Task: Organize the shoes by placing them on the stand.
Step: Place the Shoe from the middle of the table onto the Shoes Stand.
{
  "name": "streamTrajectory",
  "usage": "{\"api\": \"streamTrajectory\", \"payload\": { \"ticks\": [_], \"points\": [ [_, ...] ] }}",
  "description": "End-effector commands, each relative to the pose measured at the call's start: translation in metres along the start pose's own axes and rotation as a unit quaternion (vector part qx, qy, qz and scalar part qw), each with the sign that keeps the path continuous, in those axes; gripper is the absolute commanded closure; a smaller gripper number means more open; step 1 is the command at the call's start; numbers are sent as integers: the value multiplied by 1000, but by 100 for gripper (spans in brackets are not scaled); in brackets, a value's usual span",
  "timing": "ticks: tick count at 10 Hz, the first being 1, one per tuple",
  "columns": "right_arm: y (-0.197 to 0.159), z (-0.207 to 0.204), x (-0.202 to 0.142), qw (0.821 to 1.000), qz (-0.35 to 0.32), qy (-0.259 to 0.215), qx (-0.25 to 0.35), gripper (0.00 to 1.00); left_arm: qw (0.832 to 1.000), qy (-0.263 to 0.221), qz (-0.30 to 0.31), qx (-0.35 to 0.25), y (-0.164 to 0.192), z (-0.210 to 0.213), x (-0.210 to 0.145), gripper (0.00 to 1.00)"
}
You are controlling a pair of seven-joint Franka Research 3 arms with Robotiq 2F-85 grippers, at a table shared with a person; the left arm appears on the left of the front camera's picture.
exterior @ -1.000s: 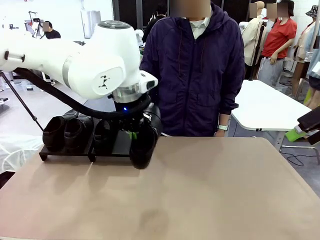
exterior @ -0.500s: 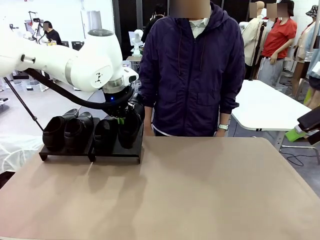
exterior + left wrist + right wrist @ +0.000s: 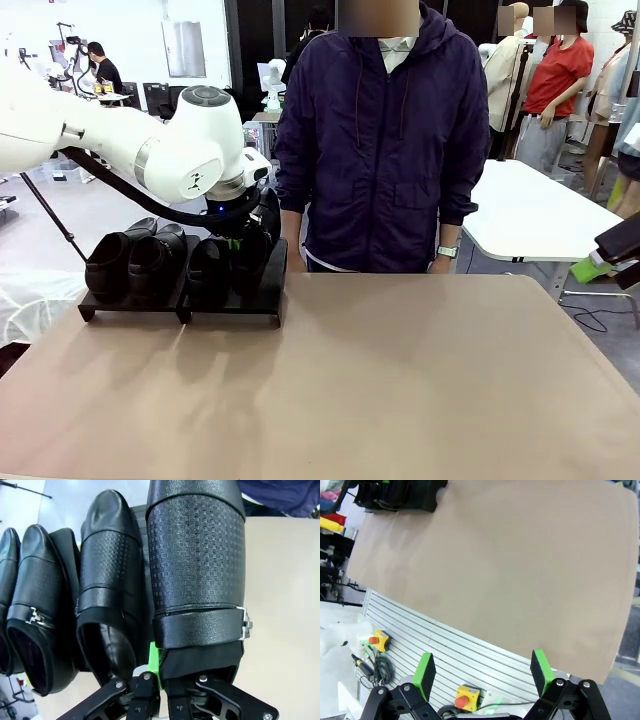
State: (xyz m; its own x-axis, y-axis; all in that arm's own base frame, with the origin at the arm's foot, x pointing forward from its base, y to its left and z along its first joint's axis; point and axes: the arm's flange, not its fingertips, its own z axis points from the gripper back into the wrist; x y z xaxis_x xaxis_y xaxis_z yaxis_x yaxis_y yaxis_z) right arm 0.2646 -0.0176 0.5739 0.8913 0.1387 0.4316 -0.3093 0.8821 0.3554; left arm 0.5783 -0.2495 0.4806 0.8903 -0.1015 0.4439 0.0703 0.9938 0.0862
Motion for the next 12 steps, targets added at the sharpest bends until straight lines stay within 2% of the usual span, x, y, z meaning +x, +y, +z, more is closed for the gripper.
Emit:
{"api": "streamTrajectory", "payload": {
  "ticks": [1, 5, 6, 7, 12],
  "points": [
    [3, 2, 3, 1000, -4, 0, 7, 0, 1000, -17, 18, 3, -6, -2, 7, 100],
    [3, 2, 3, 1000, -4, 0, 7, 0, 999, -6, 42, 14, -8, -13, 8, 100],
    [3, 2, 3, 1000, -4, 0, 7, 0, 998, -21, 63, -1, -7, -13, 9, 100],
    [3, 2, 3, 1000, -4, 0, 7, 0, 1000, 6, 26, -1, -5, -15, 2, 100],
    [3, 2, 3, 1000, -4, 0, 7, 0, 999, 10, 37, 0, -4, -29, 9, 100]
  ]
}}
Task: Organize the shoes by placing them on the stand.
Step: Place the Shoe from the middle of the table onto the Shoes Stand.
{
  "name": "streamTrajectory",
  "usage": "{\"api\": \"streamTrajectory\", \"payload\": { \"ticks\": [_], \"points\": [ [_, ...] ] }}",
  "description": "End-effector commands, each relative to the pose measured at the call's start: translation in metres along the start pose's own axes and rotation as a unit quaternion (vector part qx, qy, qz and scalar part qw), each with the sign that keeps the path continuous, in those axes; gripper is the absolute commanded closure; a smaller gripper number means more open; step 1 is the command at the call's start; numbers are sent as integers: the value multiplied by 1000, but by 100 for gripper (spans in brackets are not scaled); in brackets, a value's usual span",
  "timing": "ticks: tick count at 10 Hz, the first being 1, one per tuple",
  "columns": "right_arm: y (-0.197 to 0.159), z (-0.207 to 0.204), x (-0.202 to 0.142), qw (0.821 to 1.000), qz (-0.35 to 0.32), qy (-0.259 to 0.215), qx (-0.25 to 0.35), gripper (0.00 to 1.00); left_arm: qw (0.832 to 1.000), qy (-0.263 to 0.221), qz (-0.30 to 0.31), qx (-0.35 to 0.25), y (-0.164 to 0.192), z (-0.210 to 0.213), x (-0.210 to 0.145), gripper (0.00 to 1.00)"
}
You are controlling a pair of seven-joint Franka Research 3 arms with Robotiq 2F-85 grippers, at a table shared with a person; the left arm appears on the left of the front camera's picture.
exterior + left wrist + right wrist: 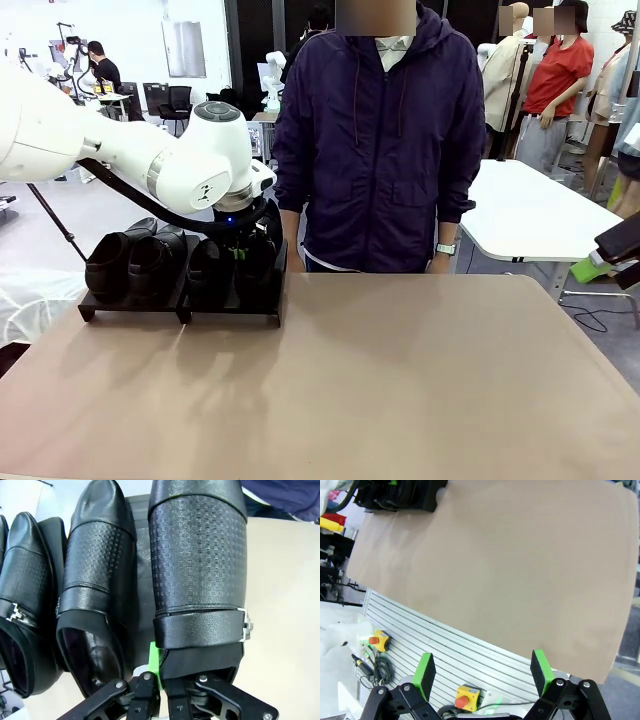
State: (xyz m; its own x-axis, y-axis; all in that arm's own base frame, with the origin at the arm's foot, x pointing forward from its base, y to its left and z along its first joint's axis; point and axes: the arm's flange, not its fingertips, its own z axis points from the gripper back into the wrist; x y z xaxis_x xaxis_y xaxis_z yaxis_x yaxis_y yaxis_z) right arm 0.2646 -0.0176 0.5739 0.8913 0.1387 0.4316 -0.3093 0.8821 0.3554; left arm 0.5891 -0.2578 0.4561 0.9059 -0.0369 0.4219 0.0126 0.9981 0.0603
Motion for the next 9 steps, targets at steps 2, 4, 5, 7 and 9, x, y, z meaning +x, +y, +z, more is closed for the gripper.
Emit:
{"api": "streamTrajectory", "payload": {
  "ticks": [2, 4, 5, 7, 9],
  "points": [
    [3, 2, 3, 1000, -4, 0, 7, 0, 1000, -17, 21, 6, 6, -8, 13, 100],
    [3, 2, 3, 1000, -4, 0, 7, 0, 999, -22, 23, 9, 6, -9, 12, 100],
    [3, 2, 3, 1000, -4, 0, 7, 0, 999, -24, 26, 5, 6, -9, 13, 67],
    [3, 2, 3, 1000, -4, 0, 7, 0, 999, -24, 27, 6, 6, -7, 13, 0],
    [3, 2, 3, 1000, -4, 0, 7, 0, 999, -30, 30, 4, 7, -5, 13, 0]
  ]
}}
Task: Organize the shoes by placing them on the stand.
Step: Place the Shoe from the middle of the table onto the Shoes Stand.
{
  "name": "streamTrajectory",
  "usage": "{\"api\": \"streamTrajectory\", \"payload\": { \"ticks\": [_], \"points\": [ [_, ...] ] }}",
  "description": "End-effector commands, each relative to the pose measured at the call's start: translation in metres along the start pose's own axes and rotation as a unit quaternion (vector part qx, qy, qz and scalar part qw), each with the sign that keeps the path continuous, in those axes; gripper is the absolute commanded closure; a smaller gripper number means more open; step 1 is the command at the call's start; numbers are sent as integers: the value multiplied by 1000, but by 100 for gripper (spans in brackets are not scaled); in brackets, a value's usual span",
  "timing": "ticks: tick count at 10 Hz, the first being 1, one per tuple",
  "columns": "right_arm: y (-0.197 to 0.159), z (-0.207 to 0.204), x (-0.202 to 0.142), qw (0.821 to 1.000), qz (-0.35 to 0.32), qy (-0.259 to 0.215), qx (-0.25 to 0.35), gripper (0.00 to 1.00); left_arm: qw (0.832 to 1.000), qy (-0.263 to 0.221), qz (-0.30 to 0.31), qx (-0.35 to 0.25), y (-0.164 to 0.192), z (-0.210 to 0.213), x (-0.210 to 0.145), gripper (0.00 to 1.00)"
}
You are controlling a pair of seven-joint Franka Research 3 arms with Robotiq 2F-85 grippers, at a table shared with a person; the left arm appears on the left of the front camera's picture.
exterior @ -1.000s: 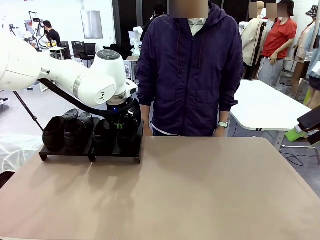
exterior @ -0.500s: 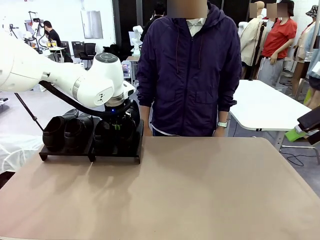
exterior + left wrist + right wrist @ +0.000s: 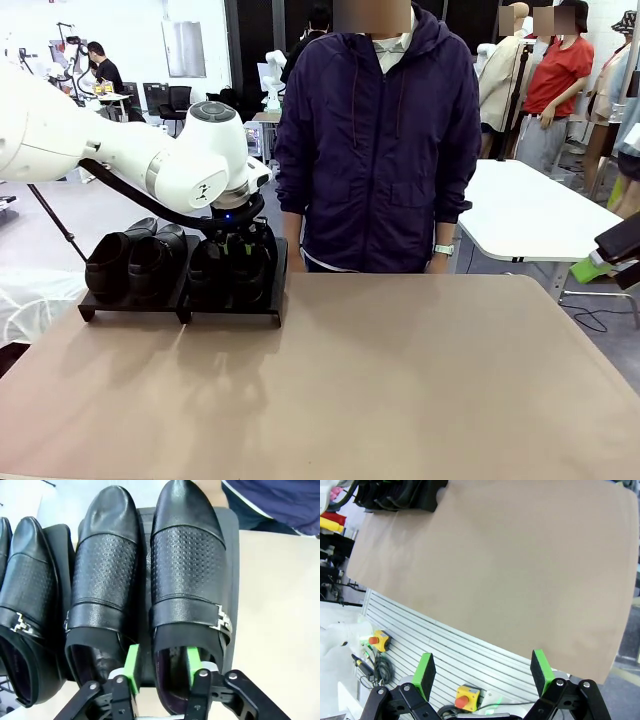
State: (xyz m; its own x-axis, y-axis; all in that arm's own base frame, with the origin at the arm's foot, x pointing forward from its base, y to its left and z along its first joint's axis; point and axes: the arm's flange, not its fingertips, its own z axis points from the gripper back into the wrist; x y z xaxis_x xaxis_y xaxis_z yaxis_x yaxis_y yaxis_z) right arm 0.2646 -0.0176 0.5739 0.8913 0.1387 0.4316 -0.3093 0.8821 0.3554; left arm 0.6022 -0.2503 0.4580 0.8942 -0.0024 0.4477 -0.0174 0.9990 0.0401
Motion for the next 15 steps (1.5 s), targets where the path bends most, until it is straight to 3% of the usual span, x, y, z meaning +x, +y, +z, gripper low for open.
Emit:
{"api": "streamTrajectory", "payload": {
  "ticks": [1, 5, 6, 7, 9, 10, 12, 13, 14, 15],
  "points": [
    [3, 2, 3, 1000, -4, 0, 7, 0, 1000, -21, 11, 6, 1, 2, 0, 0],
    [3, 2, 3, 1000, -4, 0, 7, 0, 999, -11, -47, -20, 4, 63, -15, 0],
    [3, 2, 3, 1000, -4, 0, 7, 0, 991, 79, -95, -43, 10, 90, -26, 0],
    [3, 2, 3, 1000, -4, 0, 7, 0, 980, 120, -148, -53, 21, 108, -35, 0],
    [3, 2, 3, 1000, -4, 0, 7, 0, 965, 186, -171, -65, 60, 140, -66, 0],
    [3, 2, 3, 1000, -4, 0, 7, 0, 954, 217, -177, -103, 83, 152, -87, 0],
    [3, 2, 3, 1000, -4, 0, 7, 0, 953, 231, -99, -167, 134, 168, -142, 0],
    [3, 2, 3, 1000, -4, 0, 7, 0, 951, 214, -70, -212, 156, 175, -178, 0],
    [3, 2, 3, 1000, -4, 0, 7, 0, 953, 176, -19, -245, 179, 182, -222, 0],
    [3, 2, 3, 1000, -4, 0, 7, 0, 958, 109, 46, -262, 192, 188, -269, 0]
  ]
}}
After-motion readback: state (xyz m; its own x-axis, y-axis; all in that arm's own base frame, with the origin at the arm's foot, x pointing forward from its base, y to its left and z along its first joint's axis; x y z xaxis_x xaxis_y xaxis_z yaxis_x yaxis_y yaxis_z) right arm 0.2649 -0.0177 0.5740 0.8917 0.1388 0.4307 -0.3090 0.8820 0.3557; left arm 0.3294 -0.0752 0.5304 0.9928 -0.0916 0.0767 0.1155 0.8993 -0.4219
